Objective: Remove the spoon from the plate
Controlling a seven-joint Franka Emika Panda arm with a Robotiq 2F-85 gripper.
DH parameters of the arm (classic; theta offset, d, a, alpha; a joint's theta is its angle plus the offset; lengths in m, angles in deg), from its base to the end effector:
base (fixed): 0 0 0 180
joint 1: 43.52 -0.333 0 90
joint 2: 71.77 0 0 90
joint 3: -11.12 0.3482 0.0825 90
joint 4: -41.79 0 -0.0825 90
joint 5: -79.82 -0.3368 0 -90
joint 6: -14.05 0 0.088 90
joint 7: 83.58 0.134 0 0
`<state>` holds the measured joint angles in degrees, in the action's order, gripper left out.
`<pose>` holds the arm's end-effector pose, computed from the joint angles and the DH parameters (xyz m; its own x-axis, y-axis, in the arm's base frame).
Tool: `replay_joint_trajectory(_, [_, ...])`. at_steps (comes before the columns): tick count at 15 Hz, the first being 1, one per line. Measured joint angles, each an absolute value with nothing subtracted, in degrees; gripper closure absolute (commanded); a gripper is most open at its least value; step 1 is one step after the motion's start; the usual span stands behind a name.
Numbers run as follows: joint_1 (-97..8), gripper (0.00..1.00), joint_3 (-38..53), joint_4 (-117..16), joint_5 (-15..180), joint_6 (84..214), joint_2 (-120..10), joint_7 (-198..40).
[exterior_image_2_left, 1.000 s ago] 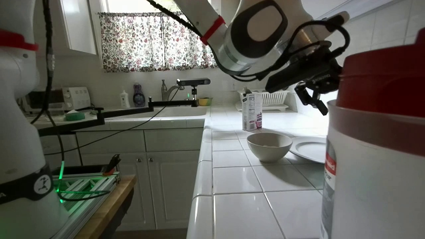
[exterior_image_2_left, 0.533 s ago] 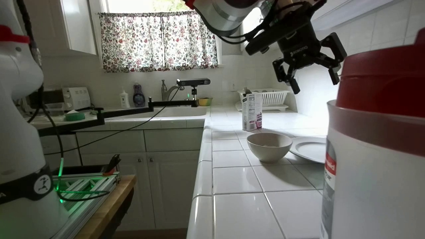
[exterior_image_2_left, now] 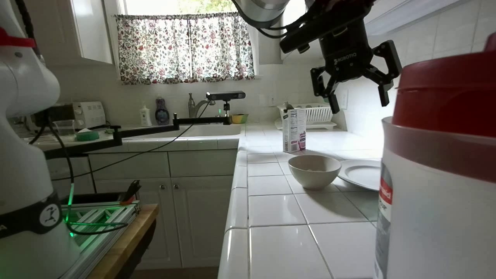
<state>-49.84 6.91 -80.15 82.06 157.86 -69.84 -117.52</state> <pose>0.5478 0.0202 0.4631 0.7453 0.6126 0.2630 0.5722 -0.7903 0.2191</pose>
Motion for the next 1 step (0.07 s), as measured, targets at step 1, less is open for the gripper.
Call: replay_joint_trajectory(1, [-49.81,0.0,7.02,-80.23,82.04,157.85,-69.88,-117.54])
